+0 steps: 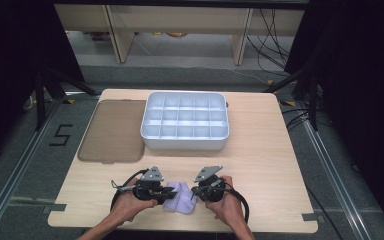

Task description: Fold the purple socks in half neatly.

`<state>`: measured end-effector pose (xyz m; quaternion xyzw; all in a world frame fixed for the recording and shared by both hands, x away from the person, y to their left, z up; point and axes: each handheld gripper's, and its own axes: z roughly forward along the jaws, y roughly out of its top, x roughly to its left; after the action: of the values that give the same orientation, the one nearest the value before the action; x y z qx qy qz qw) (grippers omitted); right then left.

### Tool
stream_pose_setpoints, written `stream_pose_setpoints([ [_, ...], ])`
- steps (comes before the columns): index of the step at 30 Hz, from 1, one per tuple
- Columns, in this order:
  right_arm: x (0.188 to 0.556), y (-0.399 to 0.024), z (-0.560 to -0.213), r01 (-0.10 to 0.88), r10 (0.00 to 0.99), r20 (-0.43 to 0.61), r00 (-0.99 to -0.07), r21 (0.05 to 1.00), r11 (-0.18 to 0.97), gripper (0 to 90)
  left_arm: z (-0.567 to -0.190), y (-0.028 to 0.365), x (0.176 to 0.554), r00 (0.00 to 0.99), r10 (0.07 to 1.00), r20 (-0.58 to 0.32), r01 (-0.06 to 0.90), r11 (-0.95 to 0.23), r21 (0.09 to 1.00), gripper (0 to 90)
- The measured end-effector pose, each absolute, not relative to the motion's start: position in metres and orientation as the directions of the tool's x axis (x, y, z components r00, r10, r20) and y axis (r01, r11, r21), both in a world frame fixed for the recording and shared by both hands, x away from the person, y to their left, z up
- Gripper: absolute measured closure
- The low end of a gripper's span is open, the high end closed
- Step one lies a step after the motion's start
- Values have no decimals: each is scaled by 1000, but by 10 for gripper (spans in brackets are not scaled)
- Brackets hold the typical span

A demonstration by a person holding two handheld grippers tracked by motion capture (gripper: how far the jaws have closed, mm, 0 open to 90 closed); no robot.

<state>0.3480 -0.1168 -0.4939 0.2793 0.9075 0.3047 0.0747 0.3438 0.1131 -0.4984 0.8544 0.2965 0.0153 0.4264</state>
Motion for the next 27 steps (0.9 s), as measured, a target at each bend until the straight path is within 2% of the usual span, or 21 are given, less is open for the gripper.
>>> stream_pose_setpoints([
  [4,347,-115,-494,469,560,32,-828,587,659,900,-497,109,344,817,526,-236,504,-452,736,747],
  [5,349,-114,-496,438,547,13,-837,614,656,900,-497,109,345,822,518,-234,498,-457,737,736],
  [14,348,-122,-486,464,580,29,-814,634,619,899,-485,112,343,818,503,-279,510,-408,758,590],
  [19,350,-128,-479,449,577,34,-816,666,596,899,-469,126,344,819,495,-290,497,-361,789,596],
  [21,347,-129,-474,456,593,42,-804,682,571,899,-466,134,344,828,493,-268,478,-370,797,609],
  [27,344,-123,-462,409,556,35,-830,715,566,899,-479,157,337,809,531,-253,499,-393,772,633],
])
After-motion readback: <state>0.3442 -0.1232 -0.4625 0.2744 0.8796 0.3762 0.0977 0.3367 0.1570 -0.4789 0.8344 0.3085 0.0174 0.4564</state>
